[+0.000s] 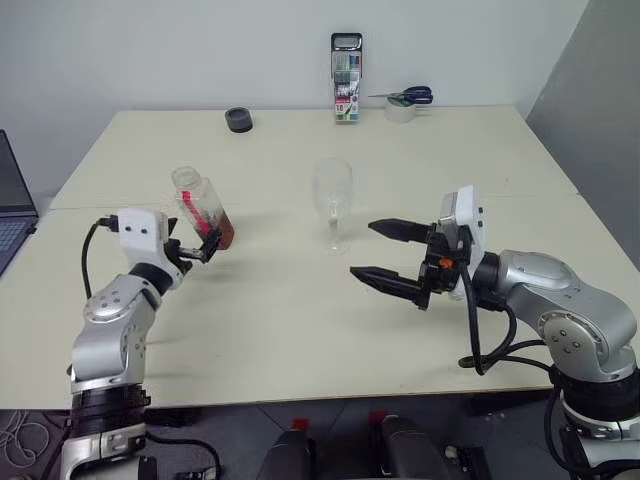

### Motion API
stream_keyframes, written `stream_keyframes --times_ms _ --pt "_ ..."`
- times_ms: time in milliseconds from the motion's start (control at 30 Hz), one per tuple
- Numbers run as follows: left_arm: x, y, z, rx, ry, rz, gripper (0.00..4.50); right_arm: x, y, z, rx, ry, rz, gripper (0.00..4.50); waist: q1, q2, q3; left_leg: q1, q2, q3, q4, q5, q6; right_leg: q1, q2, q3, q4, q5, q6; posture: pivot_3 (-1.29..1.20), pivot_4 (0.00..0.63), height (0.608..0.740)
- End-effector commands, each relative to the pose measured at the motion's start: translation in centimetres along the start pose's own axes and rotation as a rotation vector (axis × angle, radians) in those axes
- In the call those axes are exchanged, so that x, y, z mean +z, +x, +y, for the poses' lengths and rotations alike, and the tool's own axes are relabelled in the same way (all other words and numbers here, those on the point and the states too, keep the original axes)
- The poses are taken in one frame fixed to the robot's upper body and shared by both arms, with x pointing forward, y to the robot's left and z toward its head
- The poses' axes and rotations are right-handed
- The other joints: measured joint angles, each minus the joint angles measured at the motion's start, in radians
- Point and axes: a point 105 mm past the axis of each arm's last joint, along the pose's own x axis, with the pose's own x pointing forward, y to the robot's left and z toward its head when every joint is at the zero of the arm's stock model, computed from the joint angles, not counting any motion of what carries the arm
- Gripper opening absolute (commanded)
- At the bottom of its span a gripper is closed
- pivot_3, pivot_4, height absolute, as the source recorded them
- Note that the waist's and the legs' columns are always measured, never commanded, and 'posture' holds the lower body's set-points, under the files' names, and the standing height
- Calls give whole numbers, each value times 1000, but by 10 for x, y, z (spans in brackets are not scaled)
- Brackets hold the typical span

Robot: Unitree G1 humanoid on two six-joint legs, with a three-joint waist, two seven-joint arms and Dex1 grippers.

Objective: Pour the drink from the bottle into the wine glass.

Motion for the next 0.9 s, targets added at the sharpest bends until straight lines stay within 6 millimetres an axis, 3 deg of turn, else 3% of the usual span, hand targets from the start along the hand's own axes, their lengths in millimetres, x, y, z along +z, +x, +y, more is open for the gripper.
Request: stream_keyframes --times_ms 33,700,900 --pt "13 8 2 4 38 -47 4500 12 -2 2 -12 -43 -40 4460 0 0 0 0 0 0 0 0 0 0 0 0 0 0 0 0 150 740" --pt "13 54 9 -29 56 -65 4500 15 -1 -6 -73 -23 -43 4460 0 -1 0 -1 -1 0 1 0 -1 -1 0 -3 0 0 0 0 150 740" --pt "10 56 14 -21 51 -61 2985 13 -3 -9 -110 -13 -54 4500 -1 -1 0 -1 -1 0 0 0 -1 -1 0 -3 0 0 0 0 150 740"
